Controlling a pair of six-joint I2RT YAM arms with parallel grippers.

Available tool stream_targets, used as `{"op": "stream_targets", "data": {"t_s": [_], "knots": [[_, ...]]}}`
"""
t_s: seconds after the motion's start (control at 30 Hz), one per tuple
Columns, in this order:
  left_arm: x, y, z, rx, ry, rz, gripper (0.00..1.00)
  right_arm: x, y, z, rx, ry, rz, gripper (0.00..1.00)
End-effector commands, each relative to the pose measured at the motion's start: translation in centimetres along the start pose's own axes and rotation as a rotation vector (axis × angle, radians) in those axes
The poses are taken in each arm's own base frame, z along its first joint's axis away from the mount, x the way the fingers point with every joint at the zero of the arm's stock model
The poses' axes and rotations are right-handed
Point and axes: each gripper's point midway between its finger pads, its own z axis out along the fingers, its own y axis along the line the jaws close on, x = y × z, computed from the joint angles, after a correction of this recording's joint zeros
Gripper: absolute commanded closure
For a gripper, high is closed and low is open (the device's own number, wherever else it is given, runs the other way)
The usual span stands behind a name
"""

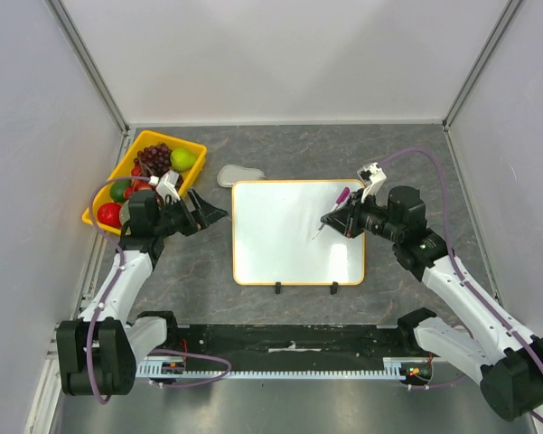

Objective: Write a sentence on the whiteboard
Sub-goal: Hold the whiteboard at the center of the board.

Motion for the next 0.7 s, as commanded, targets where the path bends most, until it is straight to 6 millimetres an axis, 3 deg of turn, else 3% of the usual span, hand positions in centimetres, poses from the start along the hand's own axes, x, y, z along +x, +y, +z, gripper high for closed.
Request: {"op": "stream_targets", "data": {"t_s": [0.0,0.23,0.5,0.67], "knots": [[-1.0,-0.1,0.3,0.044,-0.05,0.002,0.08,-1.8,0.8,0.2,-0.03,-0.044,-0.054,1.0],[-0.3,1.2,1.3,0.058,-0.056,-0.002,0.08,-2.1,0.8,0.3,-0.031,-0.044,-0.054,1.0],[0.4,1.3,3.0,0.141,-0.05,0.041,0.09,-2.8,1.7,0.1,-0.066,-0.06,-0.056,1.0],[1.9,0.1,4.7,0.219,0.01,0.079,0.12,-3.0,1.9,0.2,-0.076,-0.066,-0.049,1.0]]}}
